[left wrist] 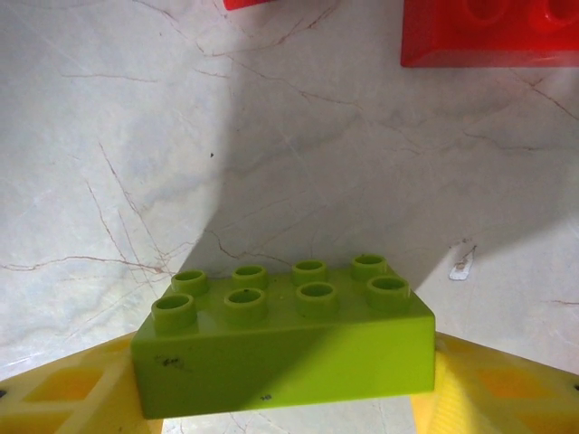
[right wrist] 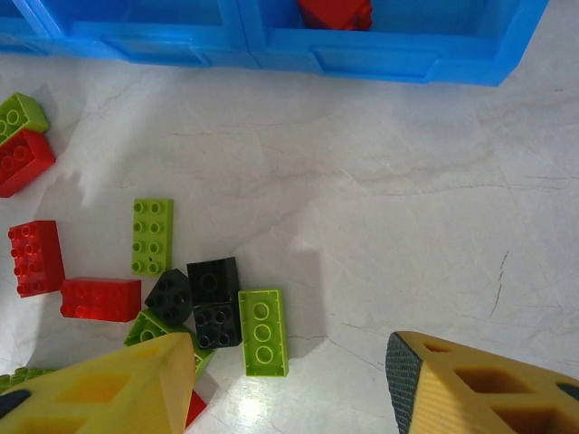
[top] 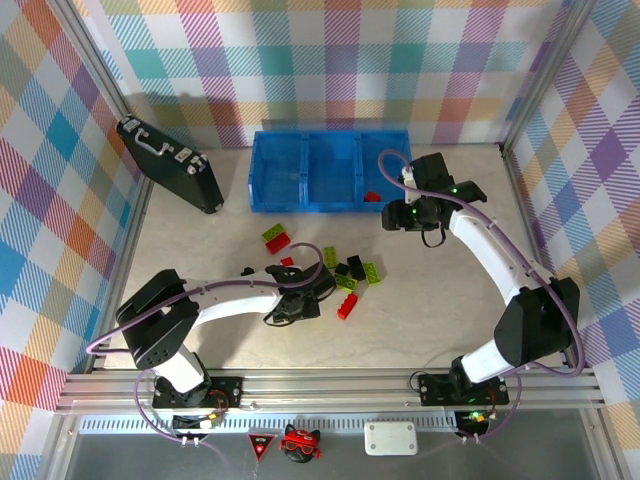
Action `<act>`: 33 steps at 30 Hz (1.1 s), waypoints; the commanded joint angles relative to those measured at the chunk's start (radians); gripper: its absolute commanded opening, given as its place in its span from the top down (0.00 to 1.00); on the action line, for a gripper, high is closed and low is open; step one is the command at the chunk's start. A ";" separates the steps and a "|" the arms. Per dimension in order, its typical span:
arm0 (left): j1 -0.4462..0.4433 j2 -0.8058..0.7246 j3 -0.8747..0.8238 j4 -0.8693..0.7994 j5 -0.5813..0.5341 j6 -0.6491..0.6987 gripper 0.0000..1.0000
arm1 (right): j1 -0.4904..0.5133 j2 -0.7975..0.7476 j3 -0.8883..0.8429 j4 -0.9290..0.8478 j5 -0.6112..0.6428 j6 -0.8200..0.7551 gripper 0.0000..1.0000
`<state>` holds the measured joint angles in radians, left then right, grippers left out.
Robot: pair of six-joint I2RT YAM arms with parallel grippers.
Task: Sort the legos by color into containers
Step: Pick up the lego from the middle-left of the table.
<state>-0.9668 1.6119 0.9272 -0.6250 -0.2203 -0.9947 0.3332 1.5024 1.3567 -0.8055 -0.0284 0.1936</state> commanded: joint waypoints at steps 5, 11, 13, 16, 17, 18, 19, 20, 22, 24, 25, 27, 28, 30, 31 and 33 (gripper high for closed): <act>0.007 -0.035 0.052 -0.087 -0.049 0.031 0.41 | 0.003 -0.013 0.023 -0.021 -0.018 -0.004 0.40; 0.030 -0.090 0.139 -0.162 -0.084 0.101 0.41 | 0.003 -0.023 0.020 -0.032 -0.009 -0.005 0.40; 0.054 -0.106 0.164 -0.159 -0.066 0.128 0.41 | 0.002 -0.030 0.015 -0.035 -0.005 -0.001 0.40; 0.099 -0.105 0.222 -0.166 -0.042 0.186 0.41 | 0.002 -0.047 0.003 -0.041 0.004 0.005 0.40; 0.119 -0.098 0.247 -0.166 -0.032 0.213 0.41 | 0.003 -0.055 -0.002 -0.043 0.007 0.007 0.40; 0.138 -0.089 0.268 -0.165 -0.021 0.234 0.41 | 0.002 -0.062 -0.009 -0.044 0.010 0.009 0.40; 0.160 -0.077 0.293 -0.160 -0.010 0.258 0.41 | 0.003 -0.070 -0.015 -0.046 0.015 0.012 0.40; 0.184 -0.059 0.321 -0.156 0.001 0.284 0.41 | 0.003 -0.078 -0.020 -0.048 0.020 0.014 0.40; 0.226 -0.017 0.384 -0.161 0.018 0.330 0.41 | 0.003 -0.091 -0.033 -0.054 0.025 0.020 0.40; 0.263 0.030 0.455 -0.157 0.041 0.375 0.41 | 0.003 -0.106 -0.047 -0.058 0.028 0.029 0.40; 0.281 0.057 0.494 -0.153 0.055 0.395 0.41 | 0.003 -0.114 -0.054 -0.060 0.030 0.032 0.40; 0.305 0.112 0.572 -0.153 0.075 0.428 0.41 | 0.002 -0.127 -0.068 -0.062 0.031 0.038 0.40; 0.315 0.145 0.618 -0.154 0.083 0.442 0.41 | 0.003 -0.134 -0.072 -0.068 0.035 0.042 0.40; 0.330 0.213 0.718 -0.159 0.096 0.464 0.41 | 0.003 -0.147 -0.080 -0.077 0.043 0.045 0.40; 0.334 0.251 0.769 -0.163 0.098 0.474 0.41 | 0.003 -0.155 -0.087 -0.081 0.045 0.048 0.40; 0.346 0.321 0.864 -0.168 0.102 0.486 0.41 | 0.003 -0.170 -0.098 -0.086 0.050 0.053 0.40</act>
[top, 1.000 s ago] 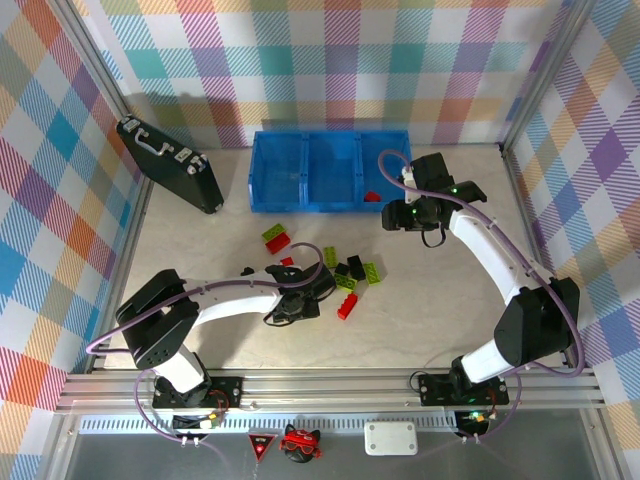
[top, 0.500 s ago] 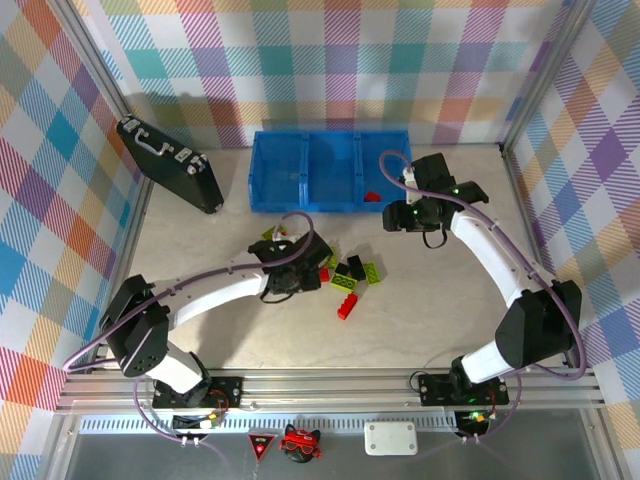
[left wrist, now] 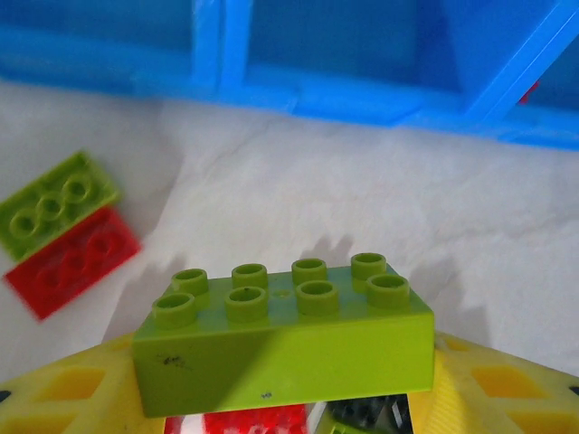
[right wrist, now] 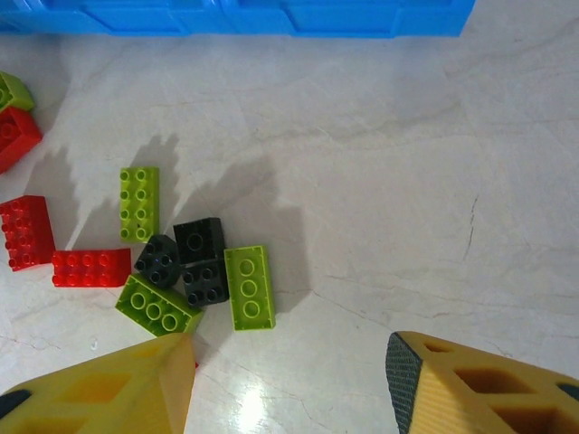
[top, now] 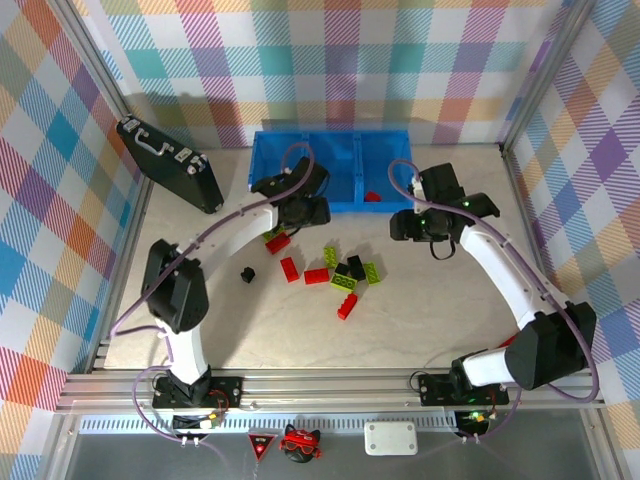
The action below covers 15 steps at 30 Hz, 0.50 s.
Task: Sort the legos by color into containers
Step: Place the lego in the container.
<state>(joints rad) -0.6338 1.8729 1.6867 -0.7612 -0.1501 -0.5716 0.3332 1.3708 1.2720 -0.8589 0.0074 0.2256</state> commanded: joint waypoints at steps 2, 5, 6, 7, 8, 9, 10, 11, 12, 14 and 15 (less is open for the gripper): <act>0.028 0.136 0.195 -0.033 0.053 0.071 0.41 | 0.002 -0.053 -0.024 -0.041 0.018 0.025 0.40; 0.040 0.225 0.302 -0.012 0.058 0.089 0.42 | 0.003 -0.075 -0.038 -0.053 0.025 0.029 0.40; 0.043 0.249 0.325 0.001 0.064 0.094 0.42 | 0.003 -0.080 -0.042 -0.057 0.026 0.030 0.40; 0.046 0.276 0.351 0.016 0.066 0.100 0.42 | 0.003 -0.089 -0.048 -0.059 0.028 0.029 0.40; 0.048 0.305 0.378 0.026 0.068 0.104 0.42 | 0.003 -0.096 -0.054 -0.061 0.028 0.035 0.40; 0.049 0.324 0.404 0.039 0.075 0.109 0.42 | 0.003 -0.102 -0.058 -0.063 0.030 0.035 0.40; 0.051 0.350 0.426 0.049 0.076 0.110 0.42 | 0.003 -0.109 -0.062 -0.064 0.031 0.039 0.40; 0.052 0.377 0.449 0.055 0.074 0.111 0.42 | 0.002 -0.115 -0.067 -0.065 0.033 0.040 0.40; 0.052 0.397 0.467 0.063 0.072 0.114 0.42 | 0.002 -0.119 -0.069 -0.067 0.034 0.041 0.40; 0.053 0.436 0.497 0.079 0.057 0.120 0.42 | 0.003 -0.127 -0.070 -0.072 0.037 0.044 0.40; 0.054 0.452 0.506 0.086 0.051 0.123 0.42 | 0.002 -0.128 -0.070 -0.074 0.038 0.042 0.40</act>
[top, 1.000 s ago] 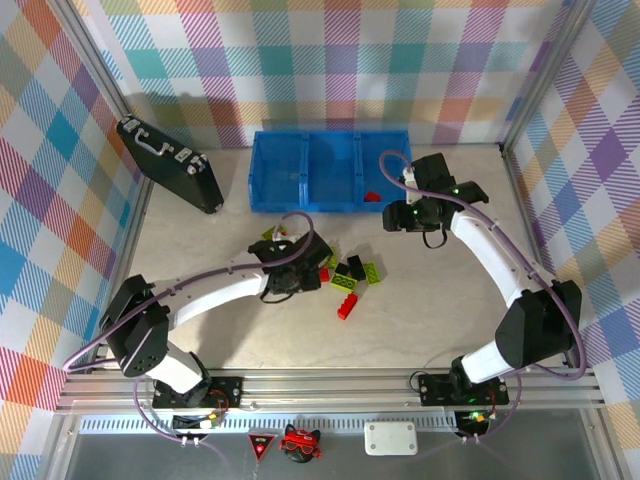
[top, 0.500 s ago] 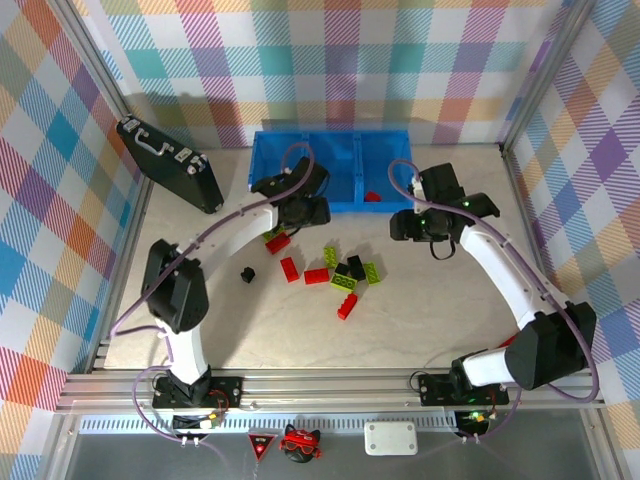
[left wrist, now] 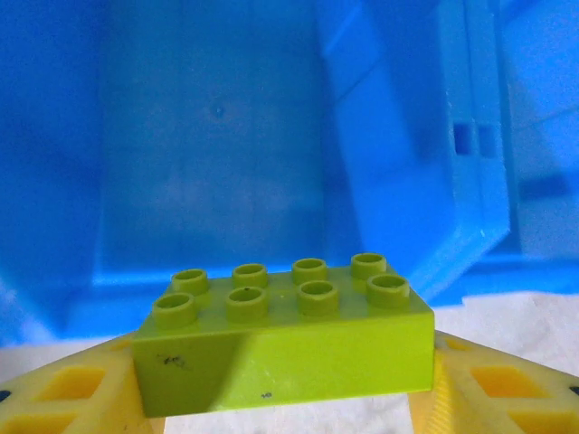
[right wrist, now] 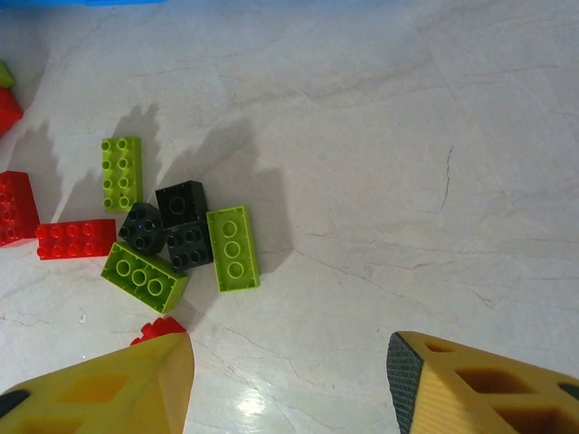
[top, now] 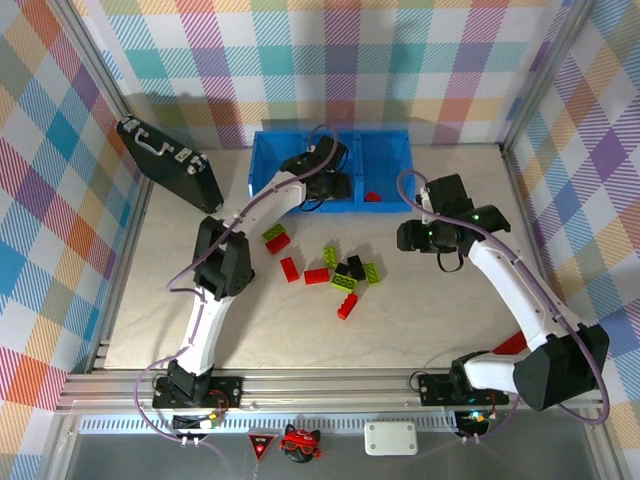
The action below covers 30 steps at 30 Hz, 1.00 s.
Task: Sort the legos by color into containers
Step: Place the lego in the container.
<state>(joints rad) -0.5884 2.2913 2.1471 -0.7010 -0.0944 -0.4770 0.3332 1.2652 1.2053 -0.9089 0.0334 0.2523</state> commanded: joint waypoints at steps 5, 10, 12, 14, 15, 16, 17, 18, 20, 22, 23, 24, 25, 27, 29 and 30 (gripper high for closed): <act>0.015 0.091 0.060 0.062 -0.018 0.023 0.40 | 0.002 -0.030 0.001 -0.035 0.014 0.019 0.40; 0.016 0.095 0.057 0.075 -0.012 0.025 0.37 | 0.002 -0.033 0.004 -0.036 0.013 0.021 0.40; 0.016 0.088 0.057 0.077 -0.012 0.027 0.34 | 0.003 -0.031 0.003 -0.032 0.006 0.025 0.40; 0.016 0.076 0.057 0.078 -0.008 0.031 0.30 | 0.003 -0.030 0.006 -0.028 0.000 0.030 0.40; 0.016 0.073 0.057 0.078 -0.007 0.032 0.29 | 0.002 -0.030 0.008 -0.028 -0.002 0.031 0.40; 0.016 0.064 0.055 0.078 -0.004 0.034 0.28 | 0.002 -0.032 0.010 -0.028 -0.007 0.033 0.40; 0.016 0.057 0.053 0.078 -0.001 0.036 0.26 | 0.003 -0.033 0.011 -0.027 -0.011 0.035 0.40; 0.017 0.052 0.050 0.076 -0.001 0.037 0.26 | 0.002 -0.033 0.011 -0.025 -0.014 0.038 0.40; 0.016 0.036 0.042 0.074 0.002 0.040 0.23 | 0.003 -0.033 0.009 -0.020 -0.022 0.044 0.40; 0.016 0.020 0.032 0.071 0.003 0.040 0.23 | 0.004 -0.032 0.004 -0.013 -0.033 0.052 0.40; 0.017 0.010 0.023 0.070 0.005 0.040 0.23 | 0.004 -0.030 0.002 -0.011 -0.036 0.054 0.40; 0.016 -0.003 0.016 0.071 0.009 0.040 0.23 | 0.005 -0.027 0.001 -0.007 -0.041 0.057 0.40; 0.016 -0.017 0.003 0.074 0.012 0.041 0.23 | 0.007 -0.026 -0.001 -0.002 -0.047 0.059 0.40; 0.016 -0.054 -0.032 0.083 0.018 0.044 0.23 | 0.010 -0.016 -0.006 0.007 -0.057 0.068 0.40; 0.016 -0.106 -0.089 0.108 0.016 0.044 0.23 | 0.022 -0.002 -0.012 0.023 -0.072 0.076 0.42; 0.016 -0.130 -0.116 0.119 0.015 0.044 0.24 | 0.028 0.006 -0.017 0.034 -0.078 0.083 0.43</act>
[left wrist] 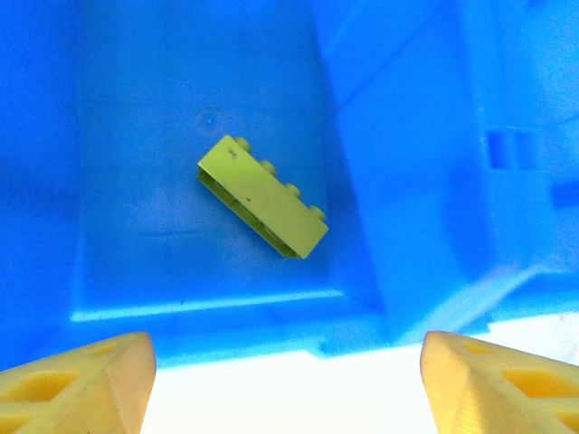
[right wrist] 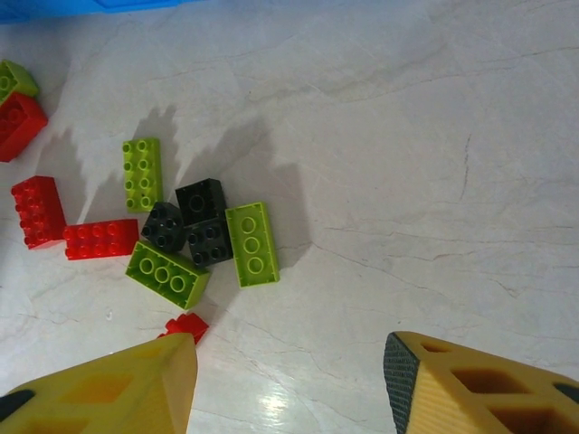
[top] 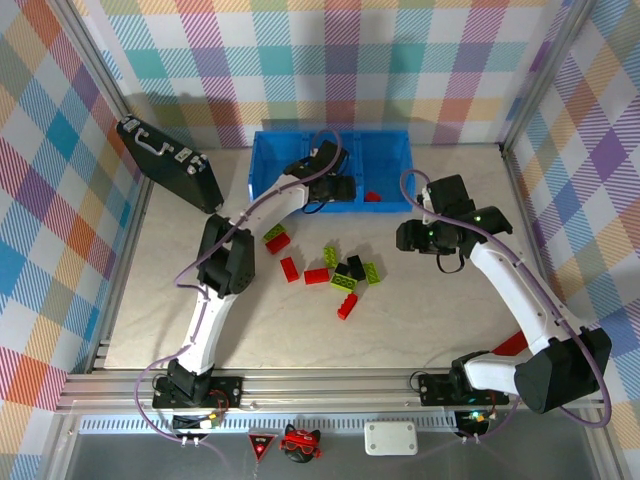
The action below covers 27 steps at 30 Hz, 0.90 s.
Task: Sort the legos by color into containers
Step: Place the lego in the container, then pick up the lego from the middle-left of the table.
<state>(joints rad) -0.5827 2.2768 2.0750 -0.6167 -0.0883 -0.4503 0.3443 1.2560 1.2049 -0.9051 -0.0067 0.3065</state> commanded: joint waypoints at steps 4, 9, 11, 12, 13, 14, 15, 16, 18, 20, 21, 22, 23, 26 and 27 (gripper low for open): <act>0.011 -0.226 -0.164 0.075 0.014 0.007 0.24 | 0.069 0.072 -0.014 0.061 -0.039 0.047 0.44; 0.013 -0.373 -0.317 0.074 0.009 0.010 0.24 | 0.140 0.152 0.012 0.072 -0.025 0.057 0.45; 0.014 -0.443 -0.400 0.077 0.003 0.006 0.24 | 0.164 0.186 0.025 0.075 -0.020 0.060 0.46; 0.016 -0.471 -0.434 0.077 0.000 0.005 0.24 | 0.173 0.200 0.031 0.077 -0.017 0.061 0.46; 0.020 -0.504 -0.477 0.077 -0.003 0.003 0.24 | 0.182 0.217 0.038 0.081 -0.015 0.059 0.46; 0.024 -0.536 -0.518 0.075 -0.004 -0.002 0.24 | 0.189 0.237 0.045 0.084 -0.014 0.060 0.46; 0.029 -0.563 -0.552 0.075 -0.004 -0.004 0.24 | 0.194 0.254 0.052 0.087 -0.013 0.057 0.46; 0.035 -0.593 -0.590 0.073 -0.004 -0.008 0.24 | 0.200 0.273 0.062 0.090 -0.012 0.055 0.46; 0.047 -0.644 -0.651 0.062 -0.001 -0.012 0.24 | 0.210 0.310 0.079 0.091 -0.006 0.053 0.47; 0.055 -0.692 -0.705 0.046 -0.005 -0.017 0.24 | 0.217 0.343 0.094 0.094 -0.002 0.051 0.47; 0.057 -0.711 -0.728 0.040 -0.008 -0.019 0.24 | 0.220 0.357 0.101 0.094 -0.003 0.048 0.47; 0.057 -0.728 -0.750 0.035 -0.007 -0.019 0.24 | 0.223 0.370 0.107 0.095 -0.003 0.047 0.47; 0.059 -0.746 -0.770 0.026 -0.011 -0.019 0.24 | 0.225 0.383 0.110 0.094 -0.005 0.046 0.47; 0.060 -0.771 -0.803 -0.009 -0.022 -0.022 0.24 | 0.231 0.412 0.118 0.093 -0.009 0.041 0.47; 0.060 -0.775 -0.810 -0.018 -0.027 -0.021 0.24 | 0.232 0.419 0.120 0.091 -0.010 0.040 0.47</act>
<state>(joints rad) -0.5274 1.5368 1.2861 -0.5880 -0.0975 -0.4576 0.5686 1.6592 1.2964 -0.8085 -0.0154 0.3519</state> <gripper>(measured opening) 0.761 0.528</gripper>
